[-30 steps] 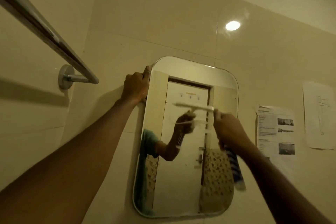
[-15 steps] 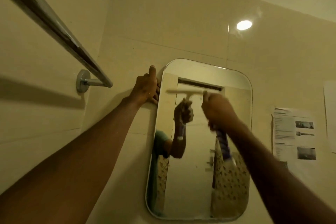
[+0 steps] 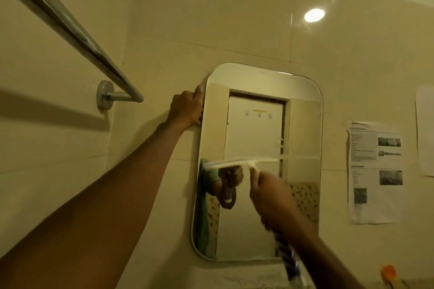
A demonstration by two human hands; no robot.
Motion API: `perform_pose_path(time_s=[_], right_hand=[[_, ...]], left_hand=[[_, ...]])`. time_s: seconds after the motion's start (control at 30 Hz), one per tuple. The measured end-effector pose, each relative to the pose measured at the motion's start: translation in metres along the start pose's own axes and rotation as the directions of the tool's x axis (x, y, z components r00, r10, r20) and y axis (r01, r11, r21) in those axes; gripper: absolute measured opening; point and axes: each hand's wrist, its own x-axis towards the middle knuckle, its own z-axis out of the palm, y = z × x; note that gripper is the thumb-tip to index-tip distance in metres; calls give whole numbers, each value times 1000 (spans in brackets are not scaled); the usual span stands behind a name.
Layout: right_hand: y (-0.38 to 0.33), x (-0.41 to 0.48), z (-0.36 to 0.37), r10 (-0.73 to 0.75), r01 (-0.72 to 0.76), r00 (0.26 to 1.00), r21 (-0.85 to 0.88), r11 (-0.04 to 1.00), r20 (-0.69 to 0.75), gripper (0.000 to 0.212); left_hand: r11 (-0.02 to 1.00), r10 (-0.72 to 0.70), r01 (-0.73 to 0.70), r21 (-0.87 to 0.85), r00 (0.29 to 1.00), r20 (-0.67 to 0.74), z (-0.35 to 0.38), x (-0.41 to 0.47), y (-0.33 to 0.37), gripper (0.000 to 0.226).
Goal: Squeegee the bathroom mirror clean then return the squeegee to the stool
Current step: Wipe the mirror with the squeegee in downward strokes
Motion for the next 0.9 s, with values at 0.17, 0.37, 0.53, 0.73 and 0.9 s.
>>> perform_pose_path(time_s=[0.17,0.37,0.53,0.73,0.9], right_hand=[[-49,57,-40,-128,137,978,43,990,-164,33],[3,-3,38,-124,122,992,-61,991,-28,15],[-15,0,18,-70,71,996,-30,997,48,27],[-64,51,-25,-194,198,976,23,980,-98,31],[-1,-5,37,-141,142,990,-135,981,14,21]], left_hand=[[999,-25,25,25,1000,-8,2,-5,-3,61],[999,-17,18,32,1000,-18,4,0,-9,64],[998,-23,23,64,1000,-2,1,-5,-2,64],[994,-7,9,106,1000,-14,-1,-2,2,63],[999,-26,27,21,1000,-6,2,-1,-3,62]])
